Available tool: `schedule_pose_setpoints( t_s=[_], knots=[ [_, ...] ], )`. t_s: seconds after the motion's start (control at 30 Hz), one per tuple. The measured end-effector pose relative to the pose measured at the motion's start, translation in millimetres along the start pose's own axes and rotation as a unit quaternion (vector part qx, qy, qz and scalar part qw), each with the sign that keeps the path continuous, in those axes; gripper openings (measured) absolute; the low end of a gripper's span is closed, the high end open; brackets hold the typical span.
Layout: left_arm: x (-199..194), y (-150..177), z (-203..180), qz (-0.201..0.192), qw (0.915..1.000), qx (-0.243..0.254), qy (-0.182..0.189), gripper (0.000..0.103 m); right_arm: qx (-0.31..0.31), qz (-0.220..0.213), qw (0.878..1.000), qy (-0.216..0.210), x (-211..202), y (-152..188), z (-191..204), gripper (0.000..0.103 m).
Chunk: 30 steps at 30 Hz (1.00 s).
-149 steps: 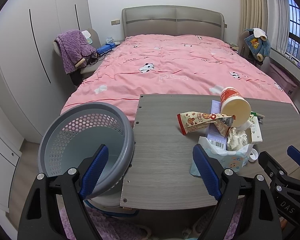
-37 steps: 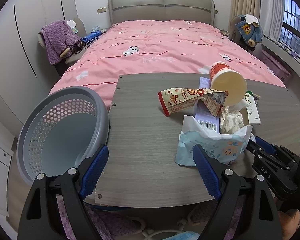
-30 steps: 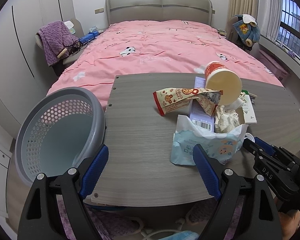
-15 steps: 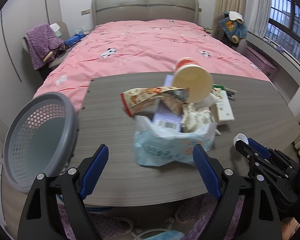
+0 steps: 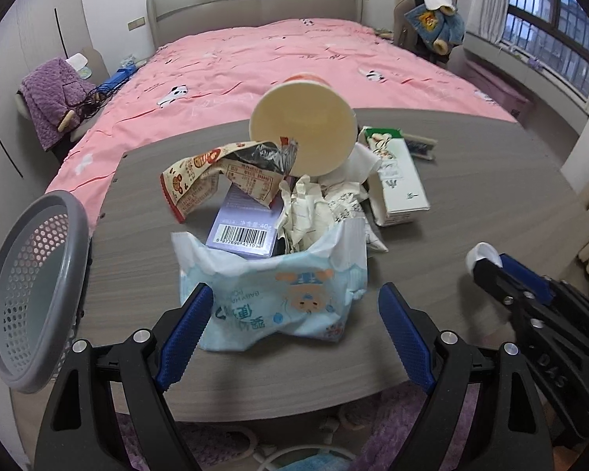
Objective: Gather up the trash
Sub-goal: 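Reach the left tool to the blue wet-wipes pack and grasp it while the right holds the lid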
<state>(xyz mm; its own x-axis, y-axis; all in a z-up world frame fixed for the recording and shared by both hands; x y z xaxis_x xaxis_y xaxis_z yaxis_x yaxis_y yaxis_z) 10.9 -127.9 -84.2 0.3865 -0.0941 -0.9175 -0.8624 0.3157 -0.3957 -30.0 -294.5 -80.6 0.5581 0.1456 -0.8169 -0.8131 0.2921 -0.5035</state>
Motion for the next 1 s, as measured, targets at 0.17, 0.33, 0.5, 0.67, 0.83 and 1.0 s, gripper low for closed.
schedule_pose_setpoints(
  t_s=[0.17,0.33,0.5,0.67,0.83,1.0],
  knots=[
    [-1,-1,8,-0.004,0.9998,-0.015,-0.015,0.082,0.000,-0.001,1.000,-0.004,-1,-3,1,0.030],
    [-4,4,31,-0.002,0.9990,-0.037,-0.025,0.082,-0.006,-0.006,1.000,-0.008,-5,-5,8,0.030],
    [-3,12,59,0.006,0.9974,-0.061,-0.039,0.082,-0.015,-0.007,1.000,-0.012,-7,-5,19,0.030],
    [-6,17,77,0.007,0.9961,-0.084,-0.027,0.082,-0.023,-0.008,1.000,-0.014,-8,-6,24,0.030],
    [-11,15,60,-0.003,0.9982,-0.060,-0.006,0.082,-0.023,-0.008,1.000,-0.011,-9,-6,24,0.030],
    [-8,11,32,-0.004,0.9998,-0.018,0.004,0.082,-0.018,-0.009,1.000,-0.007,-11,-5,19,0.030]
  ],
)
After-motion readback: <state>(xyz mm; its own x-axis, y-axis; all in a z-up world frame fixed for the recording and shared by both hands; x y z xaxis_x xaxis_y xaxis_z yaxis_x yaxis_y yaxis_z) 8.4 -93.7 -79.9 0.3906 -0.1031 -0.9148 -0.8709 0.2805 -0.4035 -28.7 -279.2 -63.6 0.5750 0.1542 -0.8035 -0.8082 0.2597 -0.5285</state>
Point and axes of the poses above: each gripper's, at about its wrist camera, not at the fingertips, and x roughly the way its jaws point, z to its left, y to its underside, the point moved 2 cm from there along x, roughly the way its jaws point, and after that the axes turned 11 degrees about z, right-handed, at the moved point
